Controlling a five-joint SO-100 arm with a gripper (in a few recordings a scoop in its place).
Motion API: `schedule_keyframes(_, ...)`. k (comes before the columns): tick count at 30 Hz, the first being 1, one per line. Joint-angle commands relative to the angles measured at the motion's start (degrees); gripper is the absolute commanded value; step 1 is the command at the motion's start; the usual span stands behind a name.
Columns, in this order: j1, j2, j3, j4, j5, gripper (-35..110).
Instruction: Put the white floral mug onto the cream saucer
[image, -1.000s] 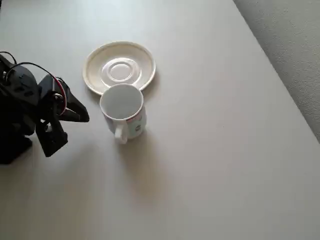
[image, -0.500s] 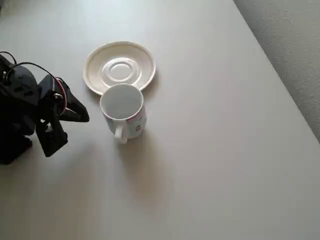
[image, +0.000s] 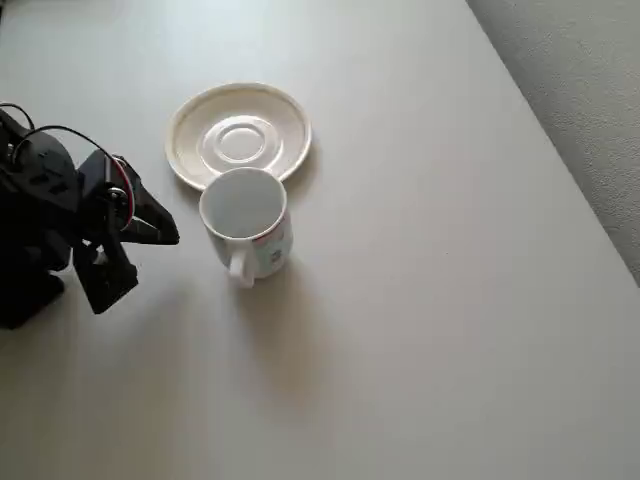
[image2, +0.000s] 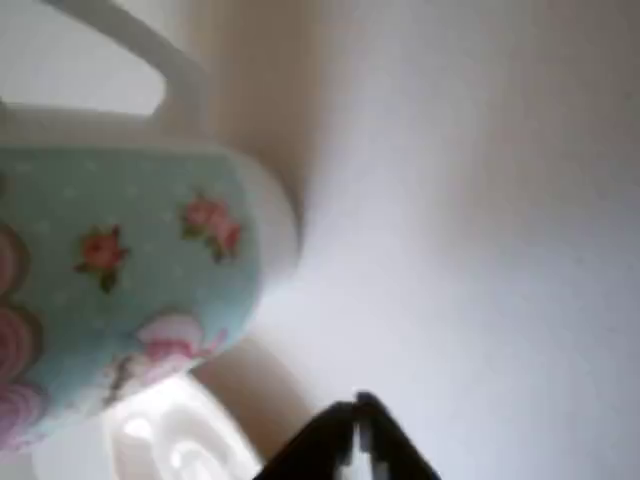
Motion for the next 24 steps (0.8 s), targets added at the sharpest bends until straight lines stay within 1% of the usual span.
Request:
schedule_keyframes(1, 6.6, 0.6, -11.2, 3.1, -3.3, -1)
schedule_keyframes(4, 6.1, -4.3, -24.3, 8.8, -5.5, 6)
schedule_keyframes(8, 7.7, -28.7, -45.1, 13.1, -5.5, 8)
schedule_keyframes(10, 6.6, -39.7, -55.3, 17.7, -4.6, 8)
schedule_keyframes(12, 4.8, -48.1, -62.0, 19.8, -3.5, 10)
schedule_keyframes(15, 2.5, -56.4, -65.6, 19.2, -3.3, 12)
schedule_keyframes(20, 1.8, -66.6, -64.4, 16.3, -2.7, 12)
schedule_keyframes(24, 2.4, -69.2, -58.3, 9.2, -3.4, 12)
